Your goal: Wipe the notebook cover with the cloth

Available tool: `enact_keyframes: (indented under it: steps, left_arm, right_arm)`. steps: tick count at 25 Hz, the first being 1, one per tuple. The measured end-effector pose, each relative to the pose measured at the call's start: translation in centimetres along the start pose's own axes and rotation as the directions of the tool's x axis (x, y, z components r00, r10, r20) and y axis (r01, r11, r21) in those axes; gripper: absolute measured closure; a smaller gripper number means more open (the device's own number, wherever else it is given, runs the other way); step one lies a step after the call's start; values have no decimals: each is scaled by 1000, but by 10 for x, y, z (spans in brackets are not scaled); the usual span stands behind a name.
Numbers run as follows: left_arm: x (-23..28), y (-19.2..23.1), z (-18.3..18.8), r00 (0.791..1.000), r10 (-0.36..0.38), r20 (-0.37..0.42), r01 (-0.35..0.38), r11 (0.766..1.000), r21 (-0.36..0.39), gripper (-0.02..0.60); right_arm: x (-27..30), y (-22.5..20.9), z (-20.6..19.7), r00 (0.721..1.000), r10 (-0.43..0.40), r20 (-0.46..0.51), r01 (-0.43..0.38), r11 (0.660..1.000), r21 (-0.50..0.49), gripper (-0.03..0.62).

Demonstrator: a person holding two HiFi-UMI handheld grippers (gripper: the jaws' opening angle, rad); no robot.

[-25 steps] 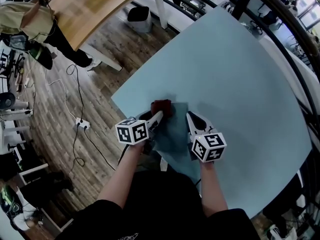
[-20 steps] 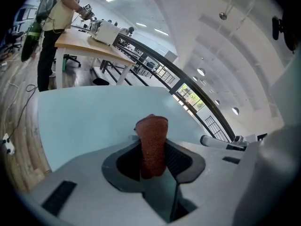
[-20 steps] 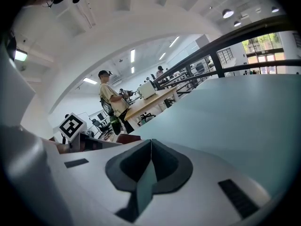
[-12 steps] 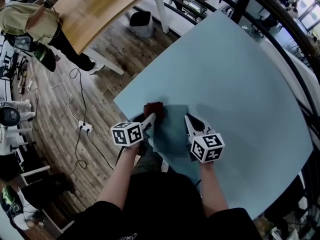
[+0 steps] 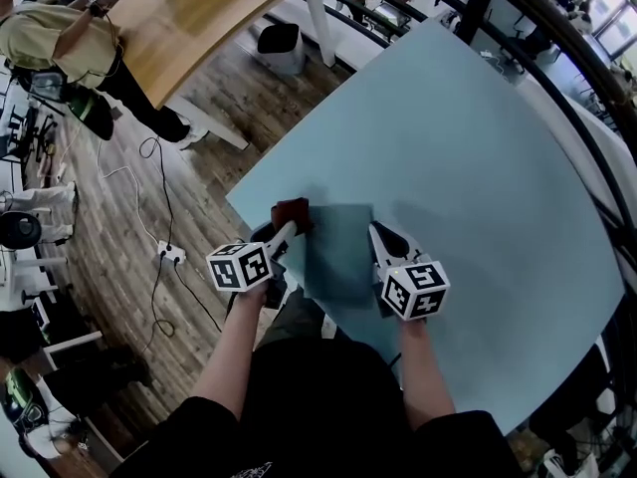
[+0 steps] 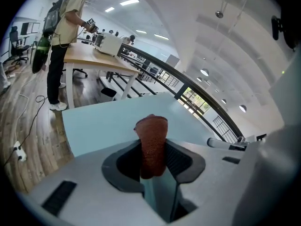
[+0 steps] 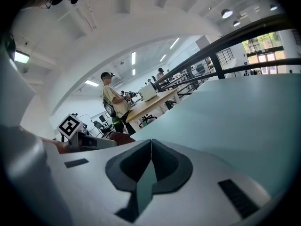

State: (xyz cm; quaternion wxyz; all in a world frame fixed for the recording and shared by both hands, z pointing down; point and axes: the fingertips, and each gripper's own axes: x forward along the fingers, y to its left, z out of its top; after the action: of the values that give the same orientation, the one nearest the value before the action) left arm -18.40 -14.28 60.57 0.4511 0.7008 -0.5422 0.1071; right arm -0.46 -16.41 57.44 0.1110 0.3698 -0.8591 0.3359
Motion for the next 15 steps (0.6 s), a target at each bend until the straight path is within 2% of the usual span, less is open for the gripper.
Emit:
enact_keyframes:
  steps: [5,15]
  left_arm:
    - [-4,-26,13,998,-55,21,54,998,30,448]
    - [13,-85,-19,982,-180,-53,184,980,82,448]
  right_arm:
    - [-5,-2,7,1000,-14,15,14,1000,1,586]
    - [-27,-6,-6,998,-55,34,55,998,6,586]
